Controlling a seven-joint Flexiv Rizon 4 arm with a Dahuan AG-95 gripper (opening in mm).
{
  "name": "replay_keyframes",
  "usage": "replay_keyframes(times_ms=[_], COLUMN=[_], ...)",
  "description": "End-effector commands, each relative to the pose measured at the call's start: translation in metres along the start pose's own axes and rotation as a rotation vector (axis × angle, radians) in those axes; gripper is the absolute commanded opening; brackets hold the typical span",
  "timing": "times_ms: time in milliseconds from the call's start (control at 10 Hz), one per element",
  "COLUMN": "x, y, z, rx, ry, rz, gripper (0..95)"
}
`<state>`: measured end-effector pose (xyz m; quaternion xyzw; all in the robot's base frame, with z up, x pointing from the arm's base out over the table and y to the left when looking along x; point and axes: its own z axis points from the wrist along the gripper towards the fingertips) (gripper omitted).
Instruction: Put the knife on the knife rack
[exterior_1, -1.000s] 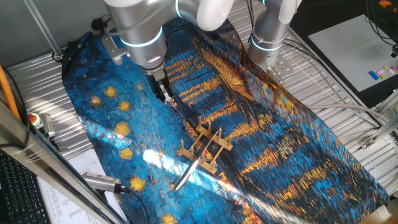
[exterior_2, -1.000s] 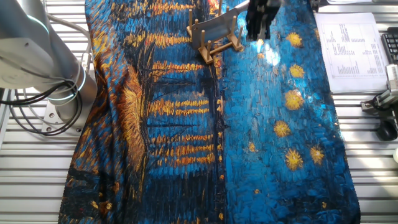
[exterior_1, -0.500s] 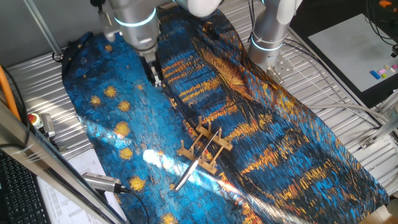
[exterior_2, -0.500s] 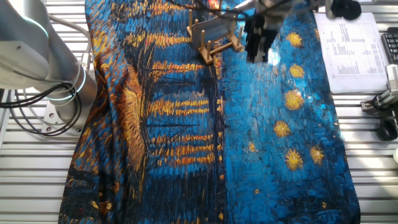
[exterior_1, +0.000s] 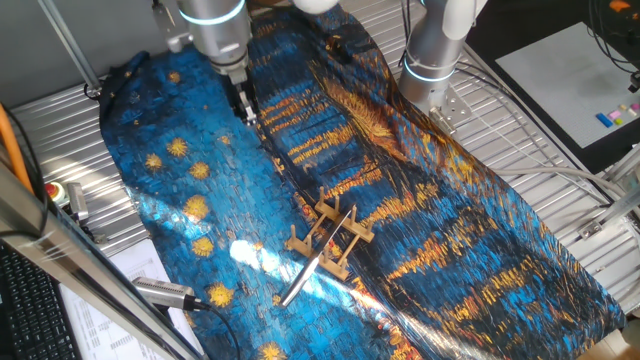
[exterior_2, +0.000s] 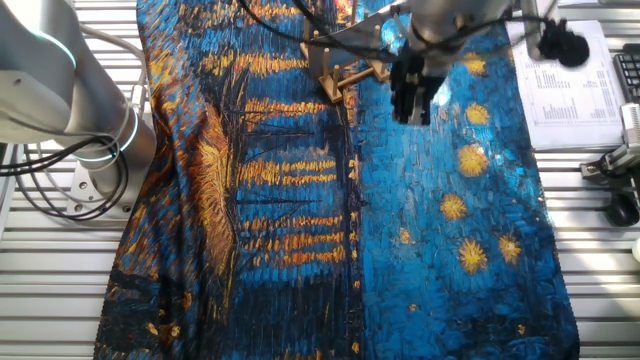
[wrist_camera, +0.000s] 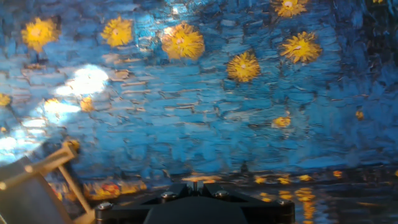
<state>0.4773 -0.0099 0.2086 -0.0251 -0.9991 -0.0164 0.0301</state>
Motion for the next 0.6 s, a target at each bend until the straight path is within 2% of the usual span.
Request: replay_keyframes(times_ms=[100, 500, 600], x=[-0.0003, -0.0003, -0.0004], y=[-0.0001, -0.0001, 0.0], z=[0.0019, 0.0021, 0.003], rx=[0.008, 0.011, 0.01], ry=[-0.019, -0.02, -0.012], rz=[0.1, 0.088, 0.078], gripper=[0.0, 0.0, 0.0])
